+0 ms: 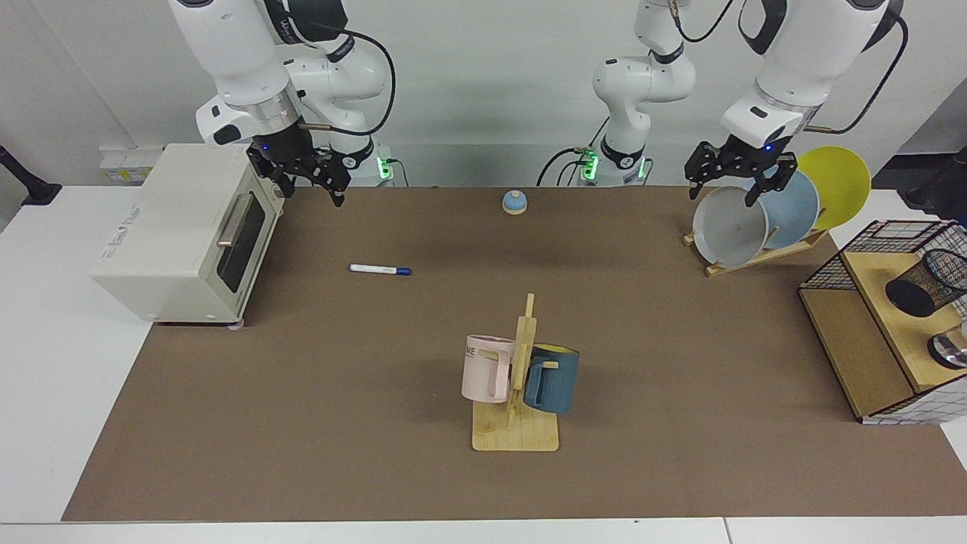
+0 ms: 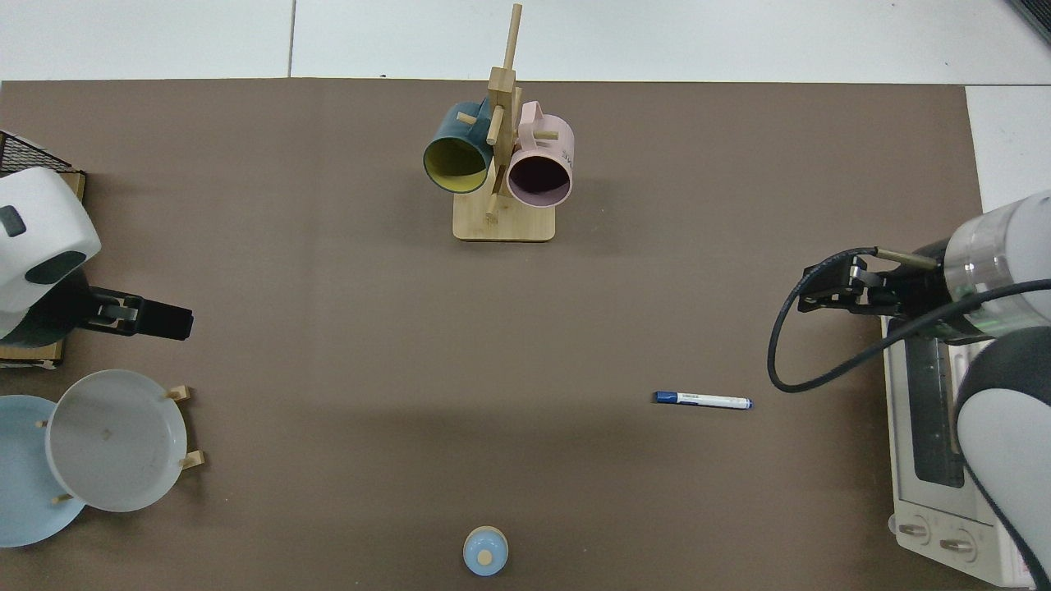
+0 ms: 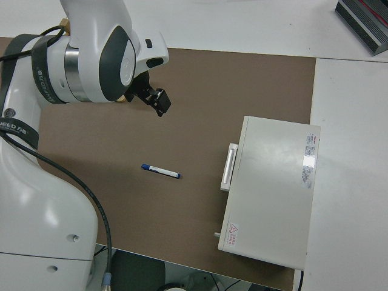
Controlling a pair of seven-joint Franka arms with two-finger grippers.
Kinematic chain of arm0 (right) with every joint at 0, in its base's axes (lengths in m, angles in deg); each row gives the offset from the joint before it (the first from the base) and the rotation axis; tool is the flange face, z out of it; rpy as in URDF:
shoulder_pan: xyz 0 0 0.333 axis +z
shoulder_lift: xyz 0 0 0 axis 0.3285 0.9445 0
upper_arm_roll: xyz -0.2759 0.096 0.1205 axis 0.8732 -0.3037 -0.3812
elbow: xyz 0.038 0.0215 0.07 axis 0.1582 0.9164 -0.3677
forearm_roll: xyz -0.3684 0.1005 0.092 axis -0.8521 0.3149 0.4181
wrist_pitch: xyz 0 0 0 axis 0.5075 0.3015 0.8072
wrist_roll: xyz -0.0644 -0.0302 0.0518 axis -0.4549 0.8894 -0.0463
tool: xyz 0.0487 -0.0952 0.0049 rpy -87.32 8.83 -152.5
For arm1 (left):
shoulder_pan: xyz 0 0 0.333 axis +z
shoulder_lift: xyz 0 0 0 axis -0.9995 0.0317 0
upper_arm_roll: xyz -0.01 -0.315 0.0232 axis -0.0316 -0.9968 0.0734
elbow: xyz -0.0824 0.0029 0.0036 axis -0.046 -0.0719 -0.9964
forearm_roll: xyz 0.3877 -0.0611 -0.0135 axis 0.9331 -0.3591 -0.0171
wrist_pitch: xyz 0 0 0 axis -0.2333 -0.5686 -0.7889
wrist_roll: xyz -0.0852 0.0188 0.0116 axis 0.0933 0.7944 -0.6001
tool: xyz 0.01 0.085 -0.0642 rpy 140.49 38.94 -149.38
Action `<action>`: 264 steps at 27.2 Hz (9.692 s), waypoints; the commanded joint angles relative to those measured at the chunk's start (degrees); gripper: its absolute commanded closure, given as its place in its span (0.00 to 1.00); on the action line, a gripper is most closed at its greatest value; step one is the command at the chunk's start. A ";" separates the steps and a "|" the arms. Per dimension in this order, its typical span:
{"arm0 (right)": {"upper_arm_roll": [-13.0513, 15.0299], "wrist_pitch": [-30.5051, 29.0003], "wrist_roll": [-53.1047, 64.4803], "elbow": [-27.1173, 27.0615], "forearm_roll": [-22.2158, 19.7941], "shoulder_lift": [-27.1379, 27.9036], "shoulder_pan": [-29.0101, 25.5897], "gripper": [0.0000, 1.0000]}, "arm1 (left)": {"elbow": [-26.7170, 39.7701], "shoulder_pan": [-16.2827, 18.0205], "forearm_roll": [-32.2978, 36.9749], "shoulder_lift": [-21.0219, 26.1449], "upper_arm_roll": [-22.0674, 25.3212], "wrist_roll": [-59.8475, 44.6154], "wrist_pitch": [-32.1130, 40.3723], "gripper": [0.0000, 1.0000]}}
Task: Put markers into pen holder
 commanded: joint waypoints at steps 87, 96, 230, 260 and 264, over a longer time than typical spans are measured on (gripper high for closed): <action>-0.07 -17.67 -16.81 15.50 4.35 4.69 2.95 0.00 | 2.44 -0.16 -0.52 -1.39 0.45 1.24 -0.33 0.00; -0.07 -18.03 -7.72 18.03 3.48 2.14 5.23 0.00 | 2.44 -0.16 -0.52 -1.39 0.45 1.24 -0.33 0.00; -0.15 -29.71 74.95 7.23 9.36 8.64 31.07 1.00 | 5.95 -15.01 -8.08 -1.83 -0.51 60.40 -6.22 0.01; -0.24 -31.12 74.95 4.85 9.19 9.96 32.39 1.00 | 9.56 -17.03 -9.58 -2.10 -3.50 54.86 -7.27 0.55; -0.24 -31.12 74.95 4.94 9.19 9.96 32.30 1.00 | 9.64 -17.03 -9.14 -2.19 -4.20 54.95 -7.62 0.77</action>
